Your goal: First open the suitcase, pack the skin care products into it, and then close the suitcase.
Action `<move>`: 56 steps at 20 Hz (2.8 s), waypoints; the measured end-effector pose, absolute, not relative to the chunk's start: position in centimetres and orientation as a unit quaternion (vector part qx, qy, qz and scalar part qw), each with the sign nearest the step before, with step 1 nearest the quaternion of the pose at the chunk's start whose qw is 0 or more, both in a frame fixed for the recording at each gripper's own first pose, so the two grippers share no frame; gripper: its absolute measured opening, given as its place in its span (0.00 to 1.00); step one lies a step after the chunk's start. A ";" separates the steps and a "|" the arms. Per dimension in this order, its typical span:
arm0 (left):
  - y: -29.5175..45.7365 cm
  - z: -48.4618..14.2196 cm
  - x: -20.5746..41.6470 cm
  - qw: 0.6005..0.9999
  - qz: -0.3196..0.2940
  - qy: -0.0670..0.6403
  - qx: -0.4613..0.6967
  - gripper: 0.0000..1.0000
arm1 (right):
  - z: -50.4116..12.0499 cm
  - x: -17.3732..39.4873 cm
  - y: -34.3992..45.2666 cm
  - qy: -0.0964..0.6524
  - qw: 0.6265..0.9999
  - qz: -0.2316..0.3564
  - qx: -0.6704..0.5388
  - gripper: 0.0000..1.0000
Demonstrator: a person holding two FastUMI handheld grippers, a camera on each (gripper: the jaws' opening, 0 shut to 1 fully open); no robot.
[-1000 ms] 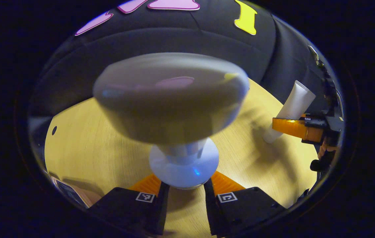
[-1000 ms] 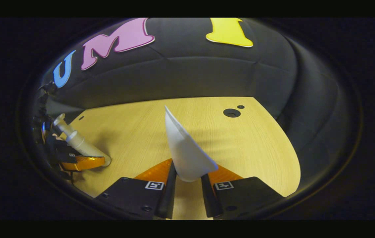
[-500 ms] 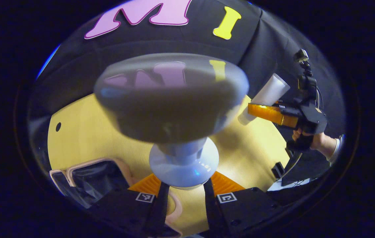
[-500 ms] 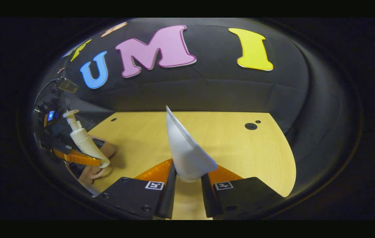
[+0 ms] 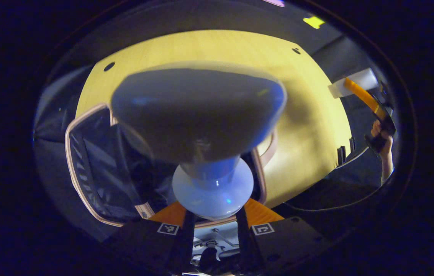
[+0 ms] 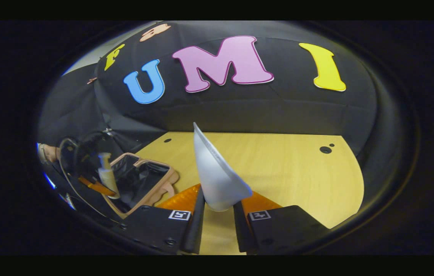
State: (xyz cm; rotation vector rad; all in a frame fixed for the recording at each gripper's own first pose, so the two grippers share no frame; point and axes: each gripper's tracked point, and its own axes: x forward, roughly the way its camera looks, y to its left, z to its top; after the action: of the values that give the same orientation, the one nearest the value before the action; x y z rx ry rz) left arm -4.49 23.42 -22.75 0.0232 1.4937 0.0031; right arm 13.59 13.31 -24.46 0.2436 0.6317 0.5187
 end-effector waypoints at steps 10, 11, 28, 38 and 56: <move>30.1 -29.1 -4.4 0.669 0.077 0.739 0.026 0.58 | -24.1 11.2 12.9 0.323 0.909 0.246 0.096 0.40; 30.1 -29.3 -4.2 0.672 0.079 0.736 0.023 0.58 | -24.1 10.9 12.9 0.326 0.908 0.246 0.097 0.40; 29.8 -22.9 -6.0 0.788 0.031 0.614 -0.039 0.76 | -22.9 6.5 27.3 0.374 0.847 0.360 0.113 0.40; 41.2 -19.0 -13.7 0.834 0.128 0.528 -0.097 0.76 | -31.5 -1.0 42.1 0.575 0.704 0.383 0.167 0.40; 53.5 -15.5 -21.8 0.835 0.273 0.414 -0.237 0.78 | -31.4 1.6 43.8 0.627 0.707 0.250 0.212 0.74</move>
State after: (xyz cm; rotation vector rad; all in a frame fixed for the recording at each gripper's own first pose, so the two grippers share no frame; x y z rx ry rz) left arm -21.84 53.53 -15.50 -0.5022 0.8768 0.5779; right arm 1.57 43.81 -31.40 0.4708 1.3932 0.5560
